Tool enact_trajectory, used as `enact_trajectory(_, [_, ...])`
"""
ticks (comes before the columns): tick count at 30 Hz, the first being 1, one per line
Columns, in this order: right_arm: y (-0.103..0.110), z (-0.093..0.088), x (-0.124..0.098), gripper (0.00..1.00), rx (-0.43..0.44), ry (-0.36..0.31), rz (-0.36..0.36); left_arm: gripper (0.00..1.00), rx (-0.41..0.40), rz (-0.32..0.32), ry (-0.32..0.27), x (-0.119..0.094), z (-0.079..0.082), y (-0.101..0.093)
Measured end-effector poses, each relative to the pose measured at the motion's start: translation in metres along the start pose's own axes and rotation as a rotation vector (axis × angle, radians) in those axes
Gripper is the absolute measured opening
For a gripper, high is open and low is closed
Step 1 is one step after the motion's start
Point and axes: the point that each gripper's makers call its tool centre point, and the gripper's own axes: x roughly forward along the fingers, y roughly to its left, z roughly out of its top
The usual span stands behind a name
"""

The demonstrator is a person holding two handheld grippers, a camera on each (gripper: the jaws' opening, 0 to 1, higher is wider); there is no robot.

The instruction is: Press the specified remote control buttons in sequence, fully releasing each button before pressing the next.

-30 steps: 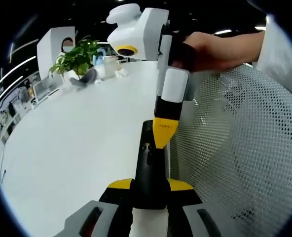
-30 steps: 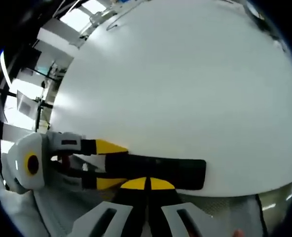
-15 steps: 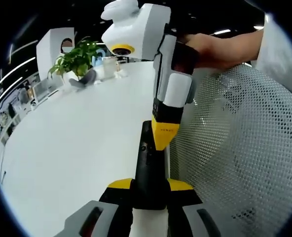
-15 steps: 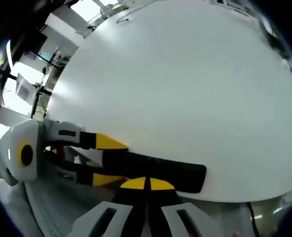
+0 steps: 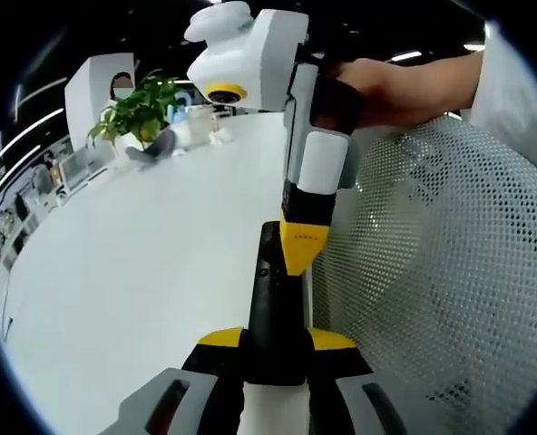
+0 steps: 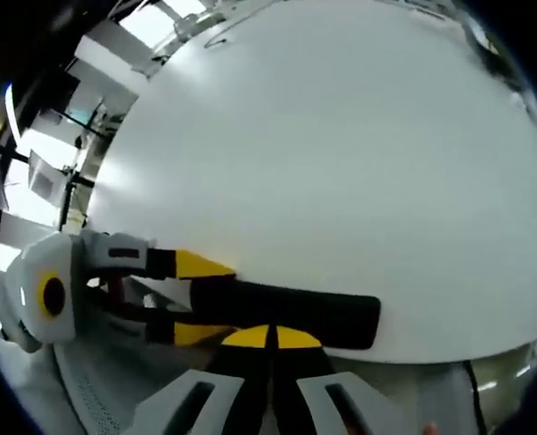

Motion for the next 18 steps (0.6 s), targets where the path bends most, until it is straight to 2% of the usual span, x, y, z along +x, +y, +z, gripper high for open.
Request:
enact_trajectory(7, [0.0014,-0.0005,0.0001,0.00,-0.019,0.000,-0.006,0.24,-0.013,-0.001,-0.001,0.0003,-0.0002,0.0001])
enact_trajectory(11, [0.0015,-0.0017,0.0020,0.00,-0.104,0.011,-0.042,0.24,-0.012,-0.004,0.000,0.0005,0.0000,-0.0001])
enact_trajectory(16, [0.0010,-0.0017,0.0018,0.00,-0.092,0.006,-0.029,0.24,-0.015,-0.004,0.000,0.0005,0.0000,0.0001])
enact_trajectory(18, [0.0015,-0.0015,0.0030,0.00,-0.112,0.015,-0.037,0.24,-0.015,-0.004,-0.001,0.0004,0.0001,0.0000])
